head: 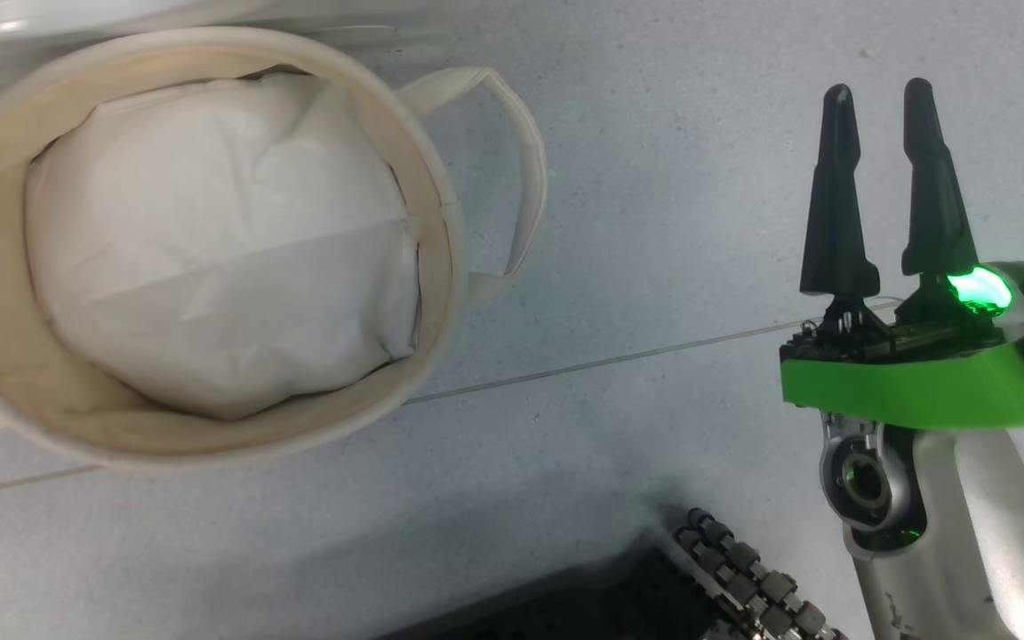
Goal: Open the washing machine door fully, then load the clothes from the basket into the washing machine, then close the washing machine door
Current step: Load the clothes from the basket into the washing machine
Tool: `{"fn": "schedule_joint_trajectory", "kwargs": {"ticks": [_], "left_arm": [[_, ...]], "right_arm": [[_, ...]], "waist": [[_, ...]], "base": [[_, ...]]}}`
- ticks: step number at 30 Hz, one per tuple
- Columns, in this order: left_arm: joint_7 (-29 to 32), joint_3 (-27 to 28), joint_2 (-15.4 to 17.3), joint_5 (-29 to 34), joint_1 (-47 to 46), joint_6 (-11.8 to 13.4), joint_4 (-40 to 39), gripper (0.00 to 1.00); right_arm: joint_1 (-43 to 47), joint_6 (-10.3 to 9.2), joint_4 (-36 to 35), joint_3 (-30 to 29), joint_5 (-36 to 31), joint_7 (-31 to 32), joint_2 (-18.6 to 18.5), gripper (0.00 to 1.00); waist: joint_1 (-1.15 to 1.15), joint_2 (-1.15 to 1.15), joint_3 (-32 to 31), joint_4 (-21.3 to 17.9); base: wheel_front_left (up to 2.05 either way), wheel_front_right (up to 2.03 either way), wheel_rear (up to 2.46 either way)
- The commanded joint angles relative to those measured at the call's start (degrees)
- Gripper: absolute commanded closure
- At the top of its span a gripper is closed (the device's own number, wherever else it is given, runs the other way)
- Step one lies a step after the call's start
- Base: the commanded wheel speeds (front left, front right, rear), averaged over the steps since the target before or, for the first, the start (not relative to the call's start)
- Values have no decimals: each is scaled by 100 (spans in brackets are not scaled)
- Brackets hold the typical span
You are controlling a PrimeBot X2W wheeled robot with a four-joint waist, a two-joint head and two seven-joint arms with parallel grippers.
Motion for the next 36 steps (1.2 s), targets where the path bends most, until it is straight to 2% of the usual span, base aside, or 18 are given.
{"fn": "schedule_joint_trajectory", "kwargs": {"ticks": [1, 7, 11, 15, 24, 25, 31, 36], "left_arm": [[-22, 20, 214, 18, -81, -14, -174, 0], [-22, 90, 90, -115, 164, -41, -314, 0], [-22, 144, -97, -220, 625, -157, -590, 0], [-22, 211, -309, -247, 1273, -170, -885, 0], [-22, 139, -1020, -295, 3018, -350, -1224, 0], [-22, 139, -1020, -295, 3018, -350, -1224, 0], [-22, 55, -1390, -388, 4427, -498, -1965, 0], [-22, -74, -1504, -381, 5454, -366, -2419, 0]], "right_arm": [[61, 24, -174, 102, -41, -28, -7, 0], [6, 24, -166, 61, -68, -28, -7, 0], [15, 24, -164, 25, -139, -28, -7, 0], [25, 24, -124, 6, -247, -28, -7, 0], [215, 24, 37, -61, -499, -28, -7, 0], [215, 24, 37, -61, -499, -28, -7, 0], [537, 24, 185, -159, -723, -28, -7, 0], [876, 24, 255, -381, -708, -28, -7, 0]], "waist": [[-1, 0, 9, 29], [-1, 0, -104, 165], [-1, 0, -307, 349], [-1, 0, -597, 543], [-1, 0, -1537, 1053], [-1, 0, -1537, 1053], [-1, 0, -2363, 1315], [-1, 0, -3019, 1481]], "base": [[0, 0, 0], [0, 0, 0], [0, 0, 0], [0, 0, 0], [0, 0, 0], [0, 0, 0], [0, 0, 0], [0, 0, 0]]}}
